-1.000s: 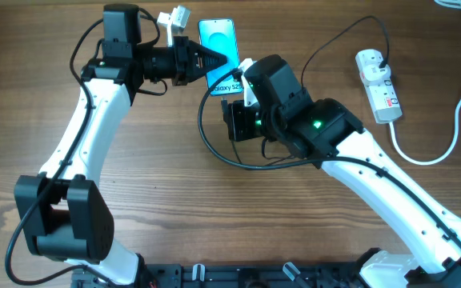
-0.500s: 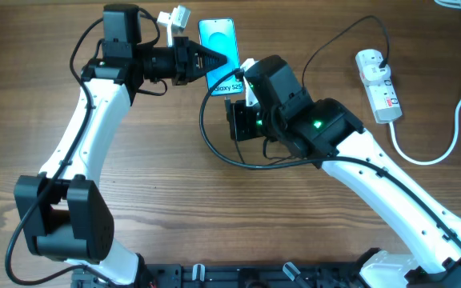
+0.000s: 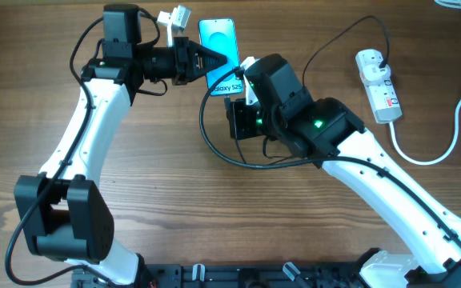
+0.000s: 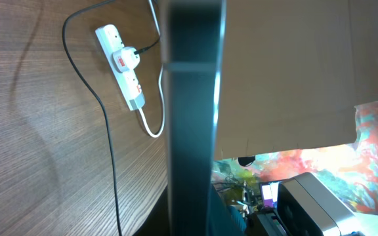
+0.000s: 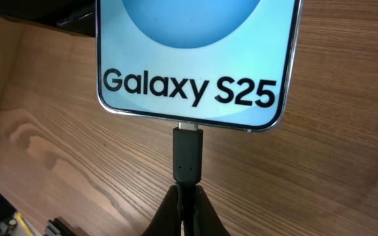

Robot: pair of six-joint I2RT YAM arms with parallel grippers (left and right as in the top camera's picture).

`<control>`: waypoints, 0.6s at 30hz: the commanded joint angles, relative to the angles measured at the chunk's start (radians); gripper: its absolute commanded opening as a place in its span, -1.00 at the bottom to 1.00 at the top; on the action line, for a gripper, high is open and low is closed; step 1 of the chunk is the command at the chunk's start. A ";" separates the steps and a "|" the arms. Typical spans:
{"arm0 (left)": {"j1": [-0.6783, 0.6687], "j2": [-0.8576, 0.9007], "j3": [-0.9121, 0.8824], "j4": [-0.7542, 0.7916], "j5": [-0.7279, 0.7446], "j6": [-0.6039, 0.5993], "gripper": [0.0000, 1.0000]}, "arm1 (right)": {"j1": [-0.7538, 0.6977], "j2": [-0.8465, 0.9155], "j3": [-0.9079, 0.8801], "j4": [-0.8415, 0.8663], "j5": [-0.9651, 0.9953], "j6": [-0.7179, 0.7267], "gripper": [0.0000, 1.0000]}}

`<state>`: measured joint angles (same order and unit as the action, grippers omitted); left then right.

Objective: Plug charger to phone and switch on socket
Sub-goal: 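Push the USB-C plug up into the phone port with the right gripper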

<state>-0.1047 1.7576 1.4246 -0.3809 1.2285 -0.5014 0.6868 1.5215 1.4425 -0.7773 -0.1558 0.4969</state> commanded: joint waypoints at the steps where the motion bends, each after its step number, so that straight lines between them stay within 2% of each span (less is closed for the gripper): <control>1: -0.002 -0.011 0.010 0.004 -0.001 0.026 -0.92 | 0.006 -0.001 0.029 0.001 -0.007 0.000 -0.91; 18: 0.013 -0.011 0.010 0.003 0.013 0.015 -0.92 | 0.006 -0.001 0.029 0.005 -0.025 0.000 -0.91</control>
<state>-0.0978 1.7576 1.4246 -0.3813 1.2030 -0.5018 0.6868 1.5215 1.4425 -0.7841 -0.1646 0.4969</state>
